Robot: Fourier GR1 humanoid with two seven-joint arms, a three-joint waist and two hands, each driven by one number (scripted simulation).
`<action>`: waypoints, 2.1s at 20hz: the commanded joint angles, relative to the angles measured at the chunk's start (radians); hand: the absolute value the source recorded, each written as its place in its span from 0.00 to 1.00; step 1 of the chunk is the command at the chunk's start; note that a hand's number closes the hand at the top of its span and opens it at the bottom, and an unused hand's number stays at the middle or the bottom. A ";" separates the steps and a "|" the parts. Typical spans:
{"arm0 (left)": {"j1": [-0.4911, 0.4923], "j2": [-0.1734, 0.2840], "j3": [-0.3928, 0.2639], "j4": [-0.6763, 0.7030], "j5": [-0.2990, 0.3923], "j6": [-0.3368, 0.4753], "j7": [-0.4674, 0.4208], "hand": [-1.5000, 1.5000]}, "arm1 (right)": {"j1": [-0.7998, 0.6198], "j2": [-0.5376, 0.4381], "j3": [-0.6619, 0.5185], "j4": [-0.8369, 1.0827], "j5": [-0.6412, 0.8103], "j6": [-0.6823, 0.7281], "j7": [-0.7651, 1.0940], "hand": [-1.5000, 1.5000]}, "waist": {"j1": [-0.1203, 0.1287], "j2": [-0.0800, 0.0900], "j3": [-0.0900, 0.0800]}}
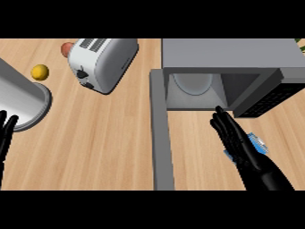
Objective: Pick up the milk, place it into the microwave and close the microwave
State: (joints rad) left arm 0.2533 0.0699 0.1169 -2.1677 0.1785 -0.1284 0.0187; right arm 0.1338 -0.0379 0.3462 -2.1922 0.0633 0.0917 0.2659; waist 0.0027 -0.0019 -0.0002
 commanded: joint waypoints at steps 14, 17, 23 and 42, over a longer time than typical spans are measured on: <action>0.309 -0.068 0.006 -0.080 0.009 -0.148 -0.170 0.00 | -0.040 0.020 -0.083 0.194 0.229 -0.142 -0.160 0.00 | 0.005 0.000 0.000; 0.195 -0.068 -0.022 -0.070 -0.047 -0.088 -0.108 0.00 | -0.037 -0.052 -0.214 0.321 0.117 -0.067 -0.304 0.00 | 0.000 0.002 0.001; 0.176 -0.049 0.055 -0.030 0.015 -0.136 -0.123 0.00 | -0.018 -0.058 -0.268 0.398 0.152 -0.107 -0.398 0.00 | -0.001 0.001 0.000; 0.282 -0.070 0.062 -0.056 0.037 -0.201 -0.174 0.00 | -0.145 -0.170 -0.423 0.814 0.139 0.011 -0.587 0.00 | 0.006 0.002 0.000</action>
State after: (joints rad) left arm 0.5302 0.0057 0.1769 -2.2383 0.2173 -0.3125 -0.1376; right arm 0.0673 -0.1899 -0.0593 -1.4859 0.1975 0.0790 -0.3125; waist 0.0057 -0.0005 0.0002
